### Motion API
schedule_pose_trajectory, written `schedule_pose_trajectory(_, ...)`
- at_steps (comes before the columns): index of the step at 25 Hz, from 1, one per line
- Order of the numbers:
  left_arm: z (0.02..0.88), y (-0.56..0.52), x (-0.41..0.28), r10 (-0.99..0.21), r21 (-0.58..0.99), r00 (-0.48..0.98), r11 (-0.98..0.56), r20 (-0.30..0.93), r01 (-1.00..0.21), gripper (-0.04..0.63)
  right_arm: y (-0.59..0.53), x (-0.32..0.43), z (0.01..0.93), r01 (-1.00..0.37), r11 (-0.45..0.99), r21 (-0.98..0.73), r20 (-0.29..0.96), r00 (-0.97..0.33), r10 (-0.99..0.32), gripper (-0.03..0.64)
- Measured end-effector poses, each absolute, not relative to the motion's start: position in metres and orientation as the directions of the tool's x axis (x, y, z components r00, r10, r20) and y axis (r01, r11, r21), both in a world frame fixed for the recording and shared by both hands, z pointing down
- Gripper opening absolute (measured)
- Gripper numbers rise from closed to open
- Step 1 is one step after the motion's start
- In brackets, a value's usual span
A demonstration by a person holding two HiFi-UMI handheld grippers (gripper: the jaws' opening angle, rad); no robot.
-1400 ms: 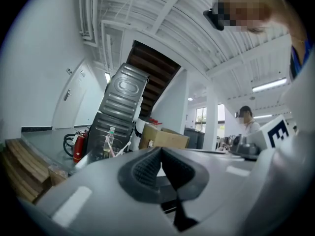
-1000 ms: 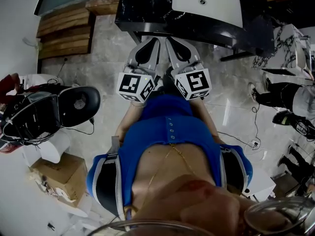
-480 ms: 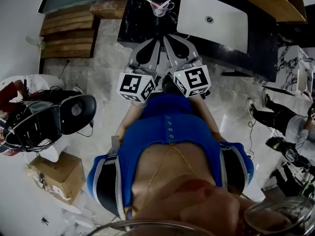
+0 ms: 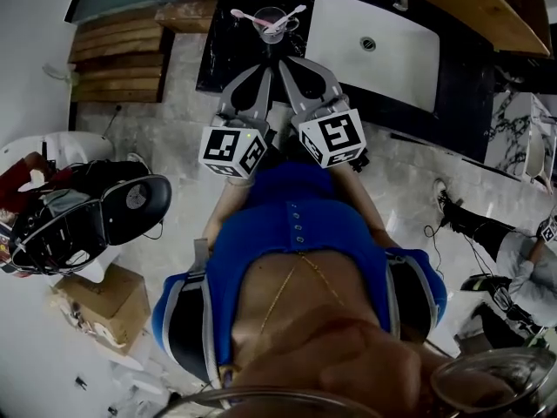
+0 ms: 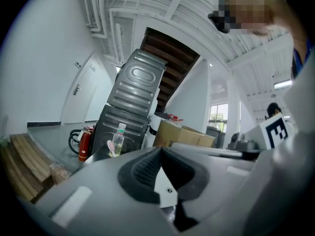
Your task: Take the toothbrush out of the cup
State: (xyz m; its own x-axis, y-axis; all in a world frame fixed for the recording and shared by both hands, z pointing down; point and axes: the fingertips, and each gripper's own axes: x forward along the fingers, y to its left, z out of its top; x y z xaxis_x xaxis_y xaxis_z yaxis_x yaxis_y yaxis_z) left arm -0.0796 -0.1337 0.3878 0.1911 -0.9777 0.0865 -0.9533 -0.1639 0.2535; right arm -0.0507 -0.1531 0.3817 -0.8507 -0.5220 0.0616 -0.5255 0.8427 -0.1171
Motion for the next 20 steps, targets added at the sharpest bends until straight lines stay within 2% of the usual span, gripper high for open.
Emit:
schedule_pose_trajectory(7,0.404,-0.162,-0.084,-0.971,0.250,0.210,-0.176,0.116,-0.952,0.005,-0.186,-0.045,0.402,-0.574,0.806,-0.141,0.093,-0.819,-0.567,0.002)
schedule_pose_trajectory(20,0.406,-0.208,-0.126,-0.921,0.282,0.371,-0.327,0.117,-0.902,0.003,-0.223,-0.083,0.406,-0.693,0.710,-0.128,0.132,-0.721,-0.680,0.002)
